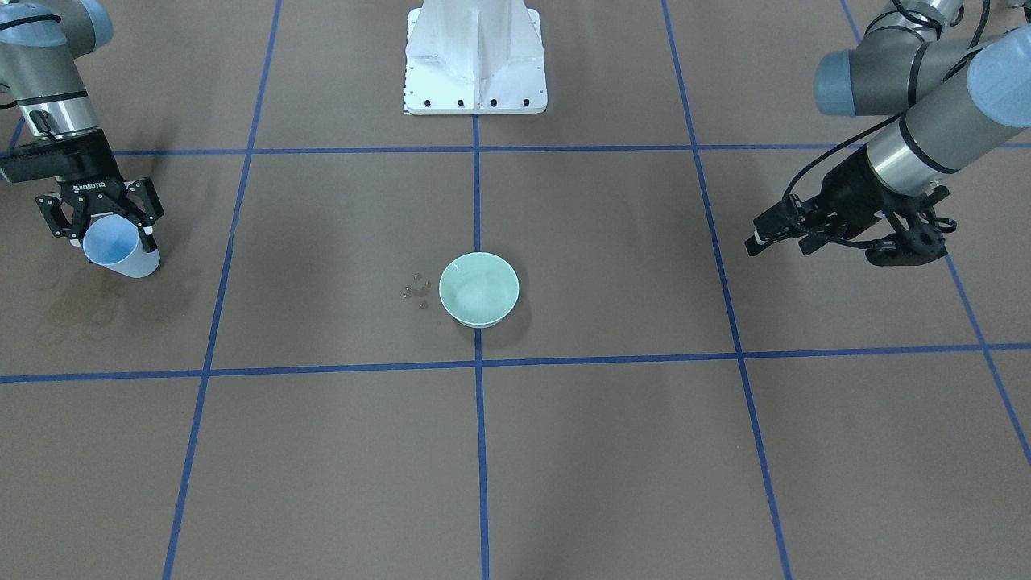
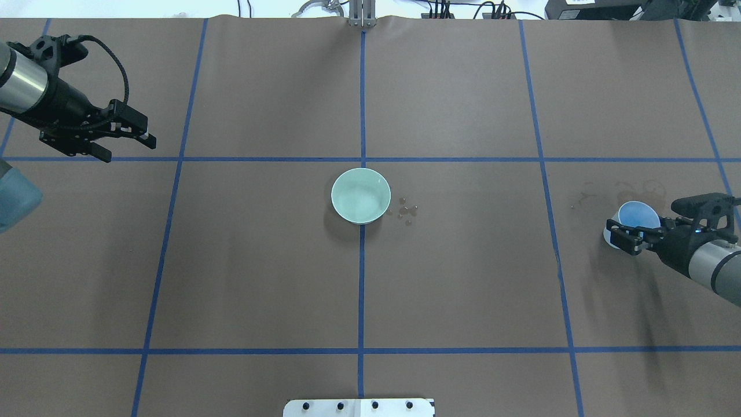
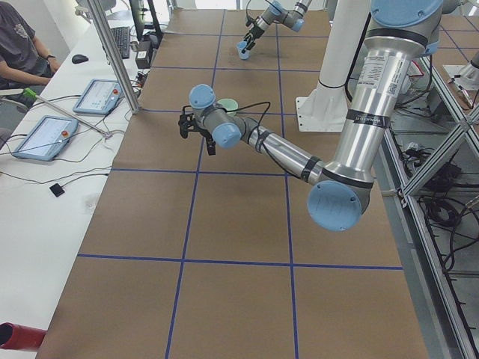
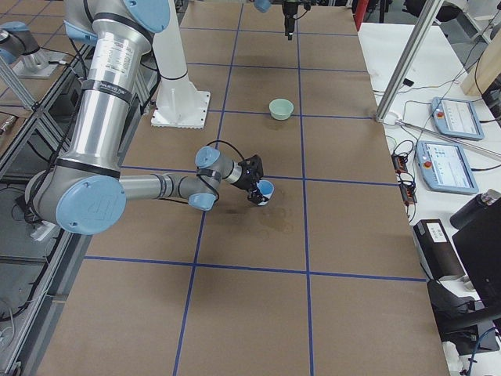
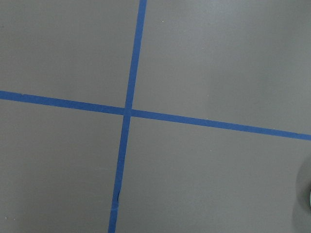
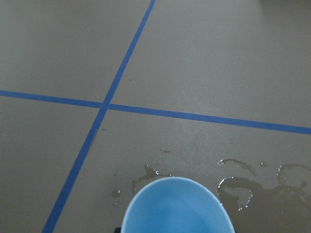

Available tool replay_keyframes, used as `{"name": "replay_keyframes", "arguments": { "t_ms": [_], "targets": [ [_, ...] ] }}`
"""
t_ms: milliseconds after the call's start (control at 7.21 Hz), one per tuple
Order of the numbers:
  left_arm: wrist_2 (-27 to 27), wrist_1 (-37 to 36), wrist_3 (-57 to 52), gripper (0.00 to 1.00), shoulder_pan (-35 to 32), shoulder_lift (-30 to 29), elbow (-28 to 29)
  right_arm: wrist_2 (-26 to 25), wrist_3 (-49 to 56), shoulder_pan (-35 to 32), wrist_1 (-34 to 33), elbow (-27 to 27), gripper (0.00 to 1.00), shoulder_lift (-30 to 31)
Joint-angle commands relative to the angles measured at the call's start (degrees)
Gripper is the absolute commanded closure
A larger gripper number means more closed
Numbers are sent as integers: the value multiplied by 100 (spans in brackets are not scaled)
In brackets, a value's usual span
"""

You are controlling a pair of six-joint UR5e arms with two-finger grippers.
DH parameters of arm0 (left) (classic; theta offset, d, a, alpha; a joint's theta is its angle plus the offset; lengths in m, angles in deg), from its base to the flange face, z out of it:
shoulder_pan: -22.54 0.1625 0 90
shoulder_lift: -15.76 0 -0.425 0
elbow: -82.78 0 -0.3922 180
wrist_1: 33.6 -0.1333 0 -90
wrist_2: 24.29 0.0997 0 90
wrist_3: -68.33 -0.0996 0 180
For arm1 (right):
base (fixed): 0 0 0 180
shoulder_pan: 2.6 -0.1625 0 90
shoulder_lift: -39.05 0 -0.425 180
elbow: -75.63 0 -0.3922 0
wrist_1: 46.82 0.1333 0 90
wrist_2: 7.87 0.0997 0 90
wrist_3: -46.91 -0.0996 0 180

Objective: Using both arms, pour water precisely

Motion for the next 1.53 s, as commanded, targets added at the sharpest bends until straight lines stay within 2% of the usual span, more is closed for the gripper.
{"name": "replay_keyframes", "arguments": {
  "t_ms": [0,278,694,833,1110,1388],
  "targets": [
    [29,-15,17,0,41,-152,63,125,2,-8,389,32,0,251],
    [142,-50,86,0,164,-240,72,196,11,-26,400,224,0,366],
    [940,-95,920,0,953,-818,351,451,37,-174,391,568,0,551],
    [1161,-103,1209,0,1295,-1029,440,1043,98,-680,322,586,0,534],
    [1487,-103,1711,0,1710,-1774,947,2781,622,-2128,121,542,0,428],
    [1655,-95,1722,0,1922,-2242,1423,4111,1475,-3343,-896,533,0,-71]
  ]
}}
